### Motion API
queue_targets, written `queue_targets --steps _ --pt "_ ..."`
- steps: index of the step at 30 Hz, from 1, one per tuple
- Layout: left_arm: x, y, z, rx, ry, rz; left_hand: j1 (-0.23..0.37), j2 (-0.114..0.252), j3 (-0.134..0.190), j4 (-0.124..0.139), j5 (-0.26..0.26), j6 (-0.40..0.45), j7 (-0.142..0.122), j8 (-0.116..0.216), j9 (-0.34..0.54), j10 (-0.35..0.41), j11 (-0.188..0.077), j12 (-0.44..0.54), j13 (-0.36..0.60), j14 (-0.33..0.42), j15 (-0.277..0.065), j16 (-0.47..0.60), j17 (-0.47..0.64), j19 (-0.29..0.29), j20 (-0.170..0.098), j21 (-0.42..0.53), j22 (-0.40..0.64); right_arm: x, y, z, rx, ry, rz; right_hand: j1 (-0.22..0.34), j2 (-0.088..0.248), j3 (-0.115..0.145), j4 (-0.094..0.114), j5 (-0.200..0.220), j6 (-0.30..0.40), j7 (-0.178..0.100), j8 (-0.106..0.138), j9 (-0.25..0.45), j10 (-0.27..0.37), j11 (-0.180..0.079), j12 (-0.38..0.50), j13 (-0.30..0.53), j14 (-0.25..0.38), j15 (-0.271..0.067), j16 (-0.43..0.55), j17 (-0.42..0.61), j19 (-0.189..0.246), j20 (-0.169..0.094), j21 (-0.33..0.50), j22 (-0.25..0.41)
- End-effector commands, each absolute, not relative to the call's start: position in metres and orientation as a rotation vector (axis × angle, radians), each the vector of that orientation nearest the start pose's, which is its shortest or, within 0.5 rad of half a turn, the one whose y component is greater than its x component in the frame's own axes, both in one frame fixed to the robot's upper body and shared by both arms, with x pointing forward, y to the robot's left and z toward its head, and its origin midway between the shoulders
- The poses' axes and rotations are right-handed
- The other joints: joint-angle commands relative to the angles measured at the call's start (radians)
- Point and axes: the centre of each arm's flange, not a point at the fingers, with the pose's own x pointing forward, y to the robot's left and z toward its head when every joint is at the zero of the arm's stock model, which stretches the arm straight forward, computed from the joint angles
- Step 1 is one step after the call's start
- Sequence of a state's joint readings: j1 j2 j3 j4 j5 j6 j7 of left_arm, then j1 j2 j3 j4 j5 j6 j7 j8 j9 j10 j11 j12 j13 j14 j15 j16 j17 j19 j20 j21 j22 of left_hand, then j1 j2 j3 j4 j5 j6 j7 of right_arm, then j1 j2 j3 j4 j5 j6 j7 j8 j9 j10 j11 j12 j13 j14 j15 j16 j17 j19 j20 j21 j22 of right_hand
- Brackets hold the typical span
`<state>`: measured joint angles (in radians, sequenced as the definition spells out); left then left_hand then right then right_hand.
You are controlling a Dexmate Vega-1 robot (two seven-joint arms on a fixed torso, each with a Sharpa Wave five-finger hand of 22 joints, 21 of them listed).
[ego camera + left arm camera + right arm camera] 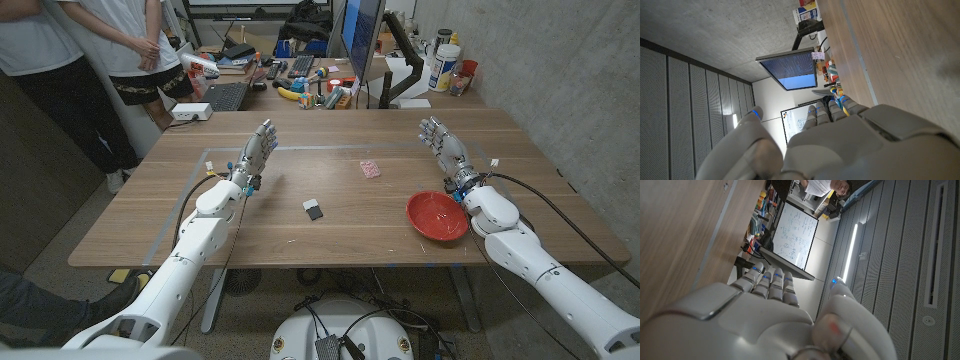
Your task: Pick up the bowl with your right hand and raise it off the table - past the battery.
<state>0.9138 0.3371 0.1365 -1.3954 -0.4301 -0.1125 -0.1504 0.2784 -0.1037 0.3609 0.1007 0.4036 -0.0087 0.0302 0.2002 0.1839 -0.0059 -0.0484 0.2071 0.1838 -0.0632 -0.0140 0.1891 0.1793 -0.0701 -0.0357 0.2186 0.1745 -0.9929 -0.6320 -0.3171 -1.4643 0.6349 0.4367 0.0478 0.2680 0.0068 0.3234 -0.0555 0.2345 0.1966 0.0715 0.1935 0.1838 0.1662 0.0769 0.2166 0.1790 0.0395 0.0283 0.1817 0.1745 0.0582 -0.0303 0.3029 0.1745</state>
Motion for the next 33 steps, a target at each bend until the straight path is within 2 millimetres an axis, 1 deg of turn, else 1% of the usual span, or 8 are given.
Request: queue_targets --steps 1,4,6,11,15,24,26,33 --pt "0.642 0.282 -0.021 -0.038 -0.561 -0.228 0.012 0.0 -0.006 -0.002 0.008 0.005 0.005 0.005 0.001 0.005 0.001 0.004 0.004 0.003 -0.002 0.004 0.002 0.002 -0.07 -0.002 0.005 0.588 -0.32 -0.03 -0.067 -0.764 0.24 0.012 0.0 0.0 -0.007 -0.001 0.009 0.002 0.009 0.003 0.008 0.003 0.004 0.005 0.006 0.0 0.005 0.003 0.007 0.0 -0.002 0.004" --pt "0.639 0.282 -0.019 -0.032 -0.567 -0.223 0.012 0.001 -0.007 -0.002 0.008 0.004 0.005 0.004 0.001 0.002 0.004 0.003 0.004 0.0 -0.002 0.003 0.002 -0.002 -0.069 -0.004 0.005 0.586 -0.322 -0.028 -0.09 -0.782 0.244 0.012 0.0 -0.001 -0.008 -0.002 0.012 0.007 0.009 0.003 0.011 0.008 0.005 0.005 0.007 0.001 0.005 0.003 0.008 0.0 -0.004 0.004" --pt "0.638 0.282 -0.02 -0.027 -0.564 -0.223 0.012 0.001 -0.008 -0.002 0.009 0.003 0.005 0.003 0.001 0.003 0.005 0.002 0.004 -0.001 -0.003 0.002 0.003 -0.003 -0.069 -0.005 0.005 0.584 -0.322 -0.027 -0.101 -0.783 0.239 0.012 0.0 -0.001 -0.009 -0.002 0.013 0.007 0.009 0.003 0.011 0.007 0.005 0.005 0.008 0.001 0.005 0.003 0.009 0.0 -0.004 0.004" --pt "0.639 0.28 -0.028 -0.036 -0.553 -0.219 0.013 0.002 -0.009 -0.002 0.009 0.004 0.005 0.003 0.002 0.001 0.007 0.001 0.004 -0.002 -0.001 0.001 0.003 -0.008 -0.069 -0.008 0.005 0.583 -0.323 -0.027 -0.103 -0.786 0.247 0.011 -0.001 -0.002 -0.009 -0.003 0.013 0.009 0.009 0.003 0.012 0.007 0.005 0.005 0.008 0.001 0.005 0.004 0.009 0.002 -0.006 0.004" --pt "0.639 0.281 -0.03 -0.039 -0.551 -0.216 0.013 0.003 -0.01 -0.002 0.009 0.004 0.006 0.002 0.002 -0.001 0.007 0.0 0.004 -0.003 -0.002 0.001 0.003 -0.012 -0.068 -0.01 0.005 0.581 -0.323 -0.028 -0.111 -0.79 0.253 0.011 -0.001 -0.002 -0.009 -0.003 0.012 0.009 0.008 0.002 0.011 0.006 0.004 0.005 0.008 0.002 0.005 0.004 0.009 0.002 -0.008 0.004" --pt "0.636 0.28 -0.028 -0.031 -0.559 -0.212 0.014 0.004 -0.012 -0.002 0.009 0.004 0.005 0.002 0.002 0.0 0.006 0.0 0.004 -0.004 0.0 0.0 0.003 -0.017 -0.068 -0.013 0.005 0.569 -0.326 -0.03 -0.142 -0.809 0.263 0.009 -0.002 -0.004 -0.009 -0.004 0.013 0.008 0.007 0.002 0.013 0.003 0.004 0.005 0.009 0.003 0.005 0.005 0.01 0.003 -0.01 0.005" --pt "0.636 0.28 -0.028 -0.029 -0.558 -0.212 0.014 0.004 -0.012 -0.002 0.009 0.004 0.006 0.002 0.002 -0.001 0.007 0.0 0.004 -0.005 -0.001 -0.001 0.003 -0.019 -0.067 -0.013 0.005 0.567 -0.325 -0.03 -0.148 -0.813 0.272 0.009 -0.002 -0.005 -0.01 -0.004 0.014 0.007 0.007 0.002 0.012 -0.001 0.004 0.005 0.009 0.003 0.005 0.005 0.01 0.004 -0.011 0.005" --pt "0.639 0.279 -0.029 -0.028 -0.55 -0.221 0.014 0.005 -0.014 -0.002 0.009 0.005 0.005 0.001 0.002 0.0 0.009 0.0 0.004 -0.005 0.0 -0.001 0.003 -0.022 -0.066 -0.015 0.005 0.56 -0.322 -0.031 -0.154 -0.835 0.285 0.009 -0.001 -0.005 -0.011 -0.004 0.013 0.006 0.006 0.002 0.013 0.001 0.003 0.005 0.01 0.003 0.005 0.005 0.011 0.004 -0.014 0.005"
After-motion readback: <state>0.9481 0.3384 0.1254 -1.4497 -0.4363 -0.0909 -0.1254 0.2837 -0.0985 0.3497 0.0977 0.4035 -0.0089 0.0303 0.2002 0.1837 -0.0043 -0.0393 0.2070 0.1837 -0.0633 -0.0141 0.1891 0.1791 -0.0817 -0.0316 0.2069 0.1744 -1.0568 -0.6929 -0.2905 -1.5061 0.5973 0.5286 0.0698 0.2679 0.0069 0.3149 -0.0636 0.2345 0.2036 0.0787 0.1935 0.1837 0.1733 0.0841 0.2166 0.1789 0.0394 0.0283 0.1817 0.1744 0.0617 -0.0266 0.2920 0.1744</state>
